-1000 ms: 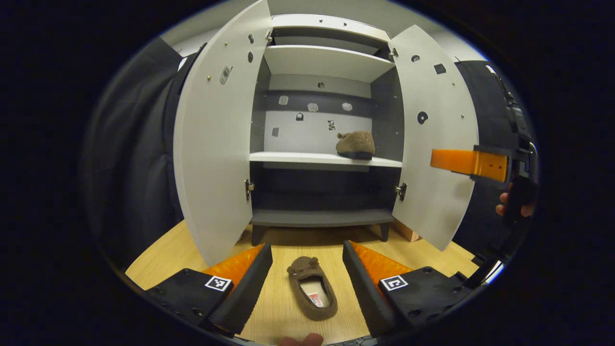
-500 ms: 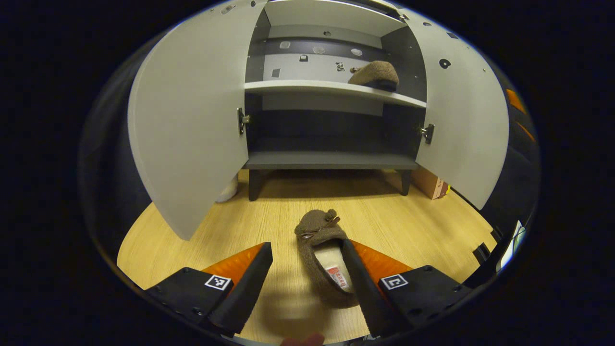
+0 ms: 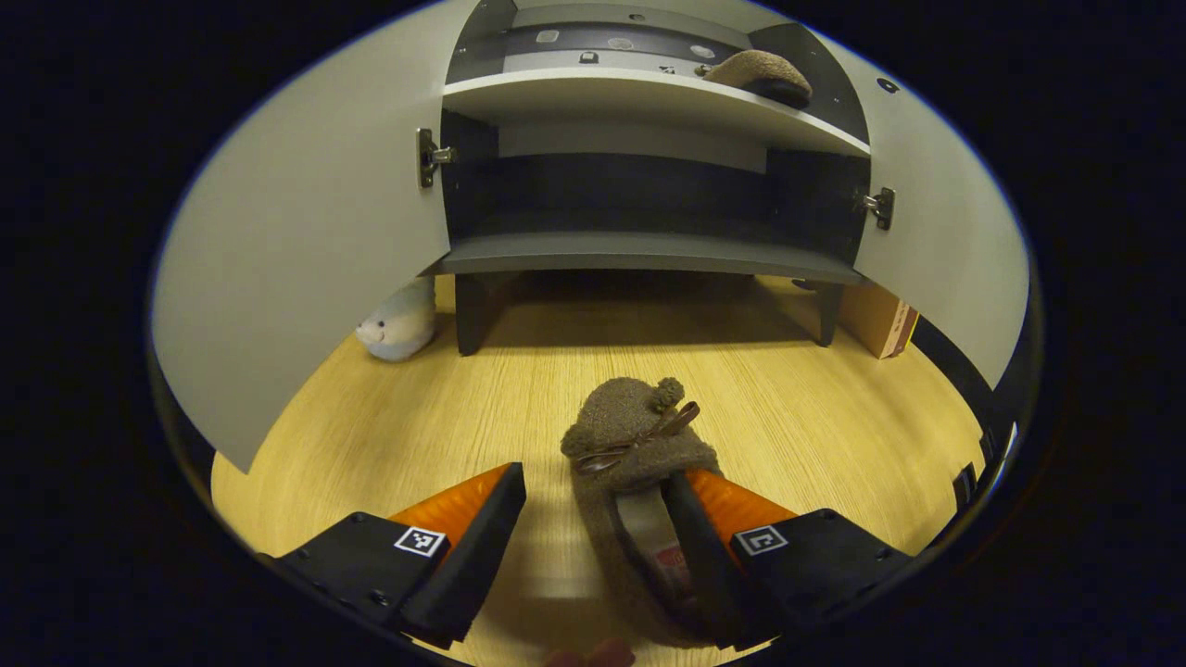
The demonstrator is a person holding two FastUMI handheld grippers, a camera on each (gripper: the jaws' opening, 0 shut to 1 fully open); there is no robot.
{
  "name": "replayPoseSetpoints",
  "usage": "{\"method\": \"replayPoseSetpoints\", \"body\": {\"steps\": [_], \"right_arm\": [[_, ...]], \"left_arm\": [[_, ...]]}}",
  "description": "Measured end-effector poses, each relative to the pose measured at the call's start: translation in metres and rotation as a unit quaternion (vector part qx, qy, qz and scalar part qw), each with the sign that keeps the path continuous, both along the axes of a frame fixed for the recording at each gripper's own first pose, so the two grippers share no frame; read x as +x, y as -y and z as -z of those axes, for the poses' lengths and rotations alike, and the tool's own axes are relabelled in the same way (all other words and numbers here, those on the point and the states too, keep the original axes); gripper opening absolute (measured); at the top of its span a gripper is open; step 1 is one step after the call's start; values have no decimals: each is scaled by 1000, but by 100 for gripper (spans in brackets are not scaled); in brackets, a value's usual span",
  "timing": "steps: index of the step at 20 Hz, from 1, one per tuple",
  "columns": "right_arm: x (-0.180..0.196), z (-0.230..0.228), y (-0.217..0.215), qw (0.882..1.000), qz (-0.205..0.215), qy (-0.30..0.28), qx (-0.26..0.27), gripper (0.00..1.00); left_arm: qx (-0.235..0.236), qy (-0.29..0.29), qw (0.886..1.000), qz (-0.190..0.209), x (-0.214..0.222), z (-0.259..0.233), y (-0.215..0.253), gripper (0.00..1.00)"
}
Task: Grab one shoe with the right hand and put it into the shoe cabinet, grab the other shoe with the left hand and put it into the shoe cabinet; then close the right door with the right hand and the left door with the left hand.
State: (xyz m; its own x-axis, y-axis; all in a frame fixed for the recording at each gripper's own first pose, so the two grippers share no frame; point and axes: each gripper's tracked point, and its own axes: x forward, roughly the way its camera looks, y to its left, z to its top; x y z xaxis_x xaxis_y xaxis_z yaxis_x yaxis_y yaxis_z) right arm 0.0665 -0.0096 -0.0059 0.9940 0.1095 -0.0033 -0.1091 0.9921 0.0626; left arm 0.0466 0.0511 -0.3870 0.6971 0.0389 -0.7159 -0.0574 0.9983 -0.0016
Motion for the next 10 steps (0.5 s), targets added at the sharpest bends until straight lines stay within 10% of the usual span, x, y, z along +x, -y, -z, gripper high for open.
{"method": "replayPoseSetpoints", "body": {"steps": [6,10], "right_arm": [[4,10,0,1000,2,-9,-7,94],[11,14,-11,1000,-8,-14,-3,93]], "left_arm": [[-22,5,1000,-7,16,21,-3,78],[0,23,1000,-16,13,8,-13,20]]}}
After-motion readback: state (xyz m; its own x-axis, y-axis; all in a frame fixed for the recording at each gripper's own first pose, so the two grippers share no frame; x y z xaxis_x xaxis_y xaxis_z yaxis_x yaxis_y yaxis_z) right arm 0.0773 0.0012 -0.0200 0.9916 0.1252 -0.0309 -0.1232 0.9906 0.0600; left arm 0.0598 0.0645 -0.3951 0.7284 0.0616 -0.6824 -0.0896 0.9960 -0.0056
